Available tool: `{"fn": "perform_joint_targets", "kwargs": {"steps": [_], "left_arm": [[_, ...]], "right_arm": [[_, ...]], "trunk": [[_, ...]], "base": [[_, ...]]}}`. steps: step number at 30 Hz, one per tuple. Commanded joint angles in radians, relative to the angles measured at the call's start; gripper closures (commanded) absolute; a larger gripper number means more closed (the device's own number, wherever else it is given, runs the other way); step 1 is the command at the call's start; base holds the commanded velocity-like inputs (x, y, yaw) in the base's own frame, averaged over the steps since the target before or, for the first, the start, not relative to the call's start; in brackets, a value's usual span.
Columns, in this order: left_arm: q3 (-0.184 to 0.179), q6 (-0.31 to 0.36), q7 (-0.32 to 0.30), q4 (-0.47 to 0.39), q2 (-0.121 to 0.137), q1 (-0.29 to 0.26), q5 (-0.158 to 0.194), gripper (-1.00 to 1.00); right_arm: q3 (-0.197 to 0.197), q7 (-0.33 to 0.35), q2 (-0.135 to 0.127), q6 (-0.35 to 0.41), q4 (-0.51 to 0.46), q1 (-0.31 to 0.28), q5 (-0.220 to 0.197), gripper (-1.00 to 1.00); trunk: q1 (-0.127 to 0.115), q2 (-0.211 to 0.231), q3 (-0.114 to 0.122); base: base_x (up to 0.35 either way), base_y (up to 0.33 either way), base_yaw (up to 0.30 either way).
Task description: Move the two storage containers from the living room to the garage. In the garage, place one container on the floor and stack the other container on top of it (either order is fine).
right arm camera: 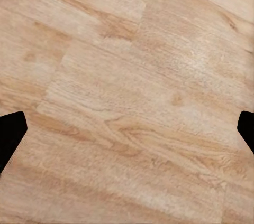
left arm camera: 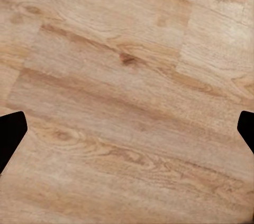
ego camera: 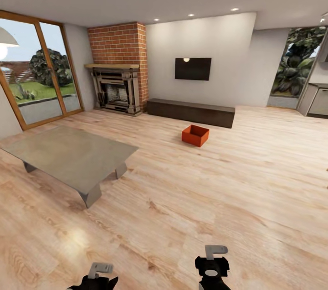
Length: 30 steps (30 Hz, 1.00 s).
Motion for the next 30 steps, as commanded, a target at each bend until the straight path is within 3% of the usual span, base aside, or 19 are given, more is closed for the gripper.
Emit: {"fn": "perform_joint_targets", "kwargs": {"steps": [1,6,9,11,19,30], "left_arm": [[-0.008,-0.001,-0.005,0.001,0.001,-0.001,0.009,-1.0],[-0.008,0.008,-0.063,0.001,0.002,-0.001,0.008,-1.0],[-0.008,0.014,-0.161,0.002,0.004,-0.001,0.01,-1.0],[-0.008,0.014,-0.177,0.002,0.006,-0.001,0.01,-1.0],[-0.007,0.003,-0.078,0.001,0.008,-0.001,0.012,-1.0],[-0.008,-0.003,-0.058,0.001,0.009,-0.001,0.011,-1.0]], "right_arm": [[0.005,-0.006,0.0,0.008,-0.001,-0.001,0.005,-1.0],[0.005,-0.006,0.0,0.008,-0.001,-0.001,0.005,-1.0],[0.005,-0.006,0.0,0.008,-0.001,-0.001,0.005,-1.0],[0.005,-0.006,0.0,0.008,-0.001,-0.001,0.005,-1.0],[0.005,-0.006,0.0,0.008,-0.001,-0.001,0.005,-1.0],[0.006,-0.006,0.001,0.008,-0.001,-0.001,0.005,-1.0]], "trunk": [[0.001,-0.001,-0.001],[0.001,-0.001,-0.001],[0.001,-0.001,-0.001],[0.001,-0.001,-0.001],[0.001,-0.001,-0.001],[0.001,-0.001,-0.001]], "base": [[0.326,0.0,0.0],[0.33,0.0,0.0],[0.331,0.0,0.0],[0.331,-0.002,0.0],[0.325,-0.068,0.0],[0.311,-0.128,0.0]]}}
